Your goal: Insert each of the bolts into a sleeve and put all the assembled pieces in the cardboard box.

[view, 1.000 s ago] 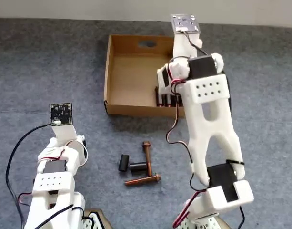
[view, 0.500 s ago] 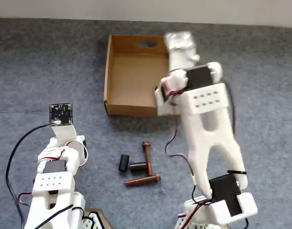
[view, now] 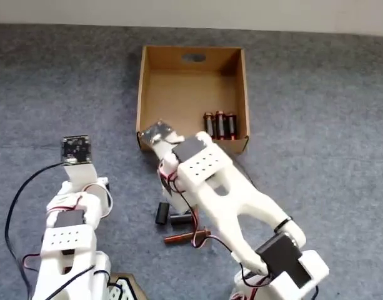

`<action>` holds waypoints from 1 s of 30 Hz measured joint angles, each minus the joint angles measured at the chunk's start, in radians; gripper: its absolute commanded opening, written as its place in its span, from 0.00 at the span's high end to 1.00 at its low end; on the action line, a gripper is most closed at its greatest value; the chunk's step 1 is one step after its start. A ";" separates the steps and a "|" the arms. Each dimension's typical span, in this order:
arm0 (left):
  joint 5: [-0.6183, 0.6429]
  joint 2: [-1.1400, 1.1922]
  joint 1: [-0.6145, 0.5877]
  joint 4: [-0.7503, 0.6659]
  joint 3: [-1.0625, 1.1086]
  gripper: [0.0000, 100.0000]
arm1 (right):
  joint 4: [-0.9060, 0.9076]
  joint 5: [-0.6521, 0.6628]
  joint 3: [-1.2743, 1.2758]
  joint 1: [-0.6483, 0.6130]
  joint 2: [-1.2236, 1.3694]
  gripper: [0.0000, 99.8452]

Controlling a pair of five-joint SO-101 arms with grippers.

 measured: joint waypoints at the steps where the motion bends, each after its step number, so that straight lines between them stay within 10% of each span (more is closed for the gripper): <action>1: 0.002 0.000 -0.023 0.000 0.000 0.97 | -0.014 0.012 0.021 -0.005 0.000 0.79; 30: 0.338 0.000 -0.354 -0.078 0.000 0.97 | -0.160 0.322 0.164 -0.172 -0.002 0.78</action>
